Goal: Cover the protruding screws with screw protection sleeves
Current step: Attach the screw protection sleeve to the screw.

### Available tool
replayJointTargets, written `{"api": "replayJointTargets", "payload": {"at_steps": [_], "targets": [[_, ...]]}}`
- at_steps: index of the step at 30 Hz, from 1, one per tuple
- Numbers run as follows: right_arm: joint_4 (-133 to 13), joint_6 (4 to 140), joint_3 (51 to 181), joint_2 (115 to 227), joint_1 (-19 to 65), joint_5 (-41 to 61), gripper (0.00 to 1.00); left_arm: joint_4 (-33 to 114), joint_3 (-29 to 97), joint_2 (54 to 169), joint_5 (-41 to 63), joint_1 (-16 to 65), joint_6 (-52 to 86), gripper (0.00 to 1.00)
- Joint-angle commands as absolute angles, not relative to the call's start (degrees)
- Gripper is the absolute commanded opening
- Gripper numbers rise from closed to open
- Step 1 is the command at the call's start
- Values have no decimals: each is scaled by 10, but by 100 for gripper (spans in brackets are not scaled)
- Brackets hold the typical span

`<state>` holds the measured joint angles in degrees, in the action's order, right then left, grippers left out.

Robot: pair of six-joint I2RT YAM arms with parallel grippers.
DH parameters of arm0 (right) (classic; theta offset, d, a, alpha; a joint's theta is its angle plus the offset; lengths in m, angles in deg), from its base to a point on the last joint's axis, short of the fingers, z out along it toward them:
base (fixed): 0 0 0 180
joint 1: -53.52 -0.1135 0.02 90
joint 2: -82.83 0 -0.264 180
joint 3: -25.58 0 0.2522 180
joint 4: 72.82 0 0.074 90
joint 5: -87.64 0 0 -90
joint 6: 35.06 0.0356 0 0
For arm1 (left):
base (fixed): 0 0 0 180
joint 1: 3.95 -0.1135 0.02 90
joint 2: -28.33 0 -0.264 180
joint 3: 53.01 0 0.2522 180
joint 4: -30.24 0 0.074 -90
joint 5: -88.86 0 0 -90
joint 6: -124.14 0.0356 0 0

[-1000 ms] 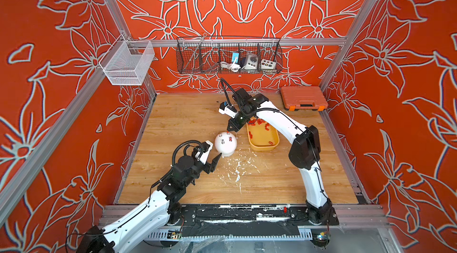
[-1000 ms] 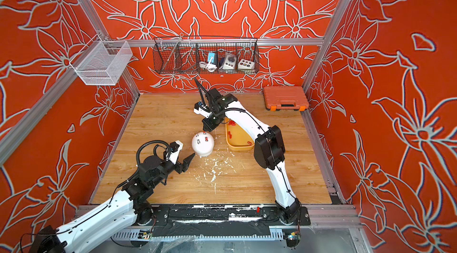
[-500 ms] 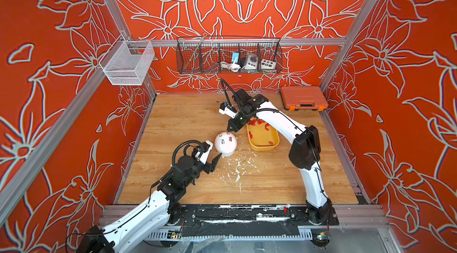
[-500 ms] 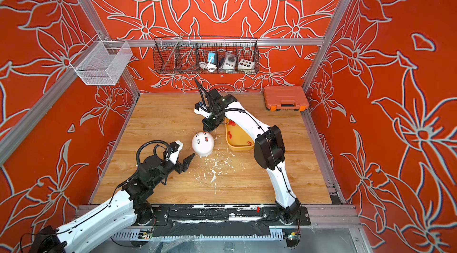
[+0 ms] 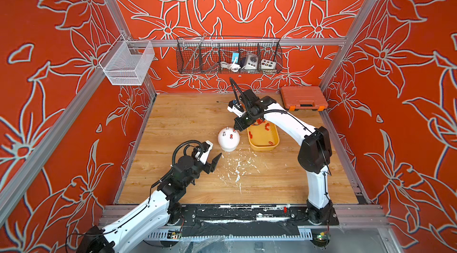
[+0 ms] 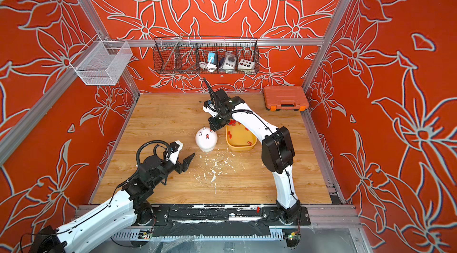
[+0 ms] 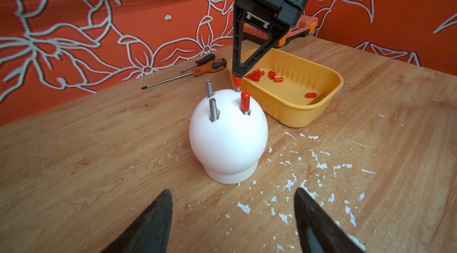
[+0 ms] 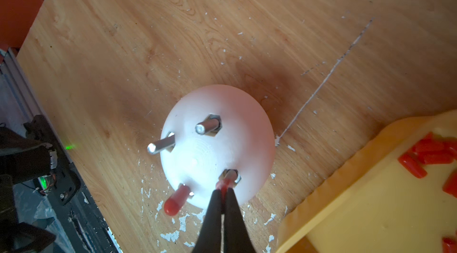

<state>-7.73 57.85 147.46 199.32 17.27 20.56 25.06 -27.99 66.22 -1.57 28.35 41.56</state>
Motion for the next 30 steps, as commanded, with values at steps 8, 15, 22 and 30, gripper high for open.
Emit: {"api": "replayJointTargets", "payload": {"at_steps": [8,15,22,30], "targets": [[-81,608,1430,1974,183,158,0,245,-272,656,-24,281,413,76],[-86,612,1428,1991,184,165,0,244,-273,655,-23,282,412,76],[-88,616,1409,1972,184,168,12,241,-274,658,-23,281,412,75],[-104,633,1413,1943,187,181,37,241,-275,657,-23,281,412,76]]}}
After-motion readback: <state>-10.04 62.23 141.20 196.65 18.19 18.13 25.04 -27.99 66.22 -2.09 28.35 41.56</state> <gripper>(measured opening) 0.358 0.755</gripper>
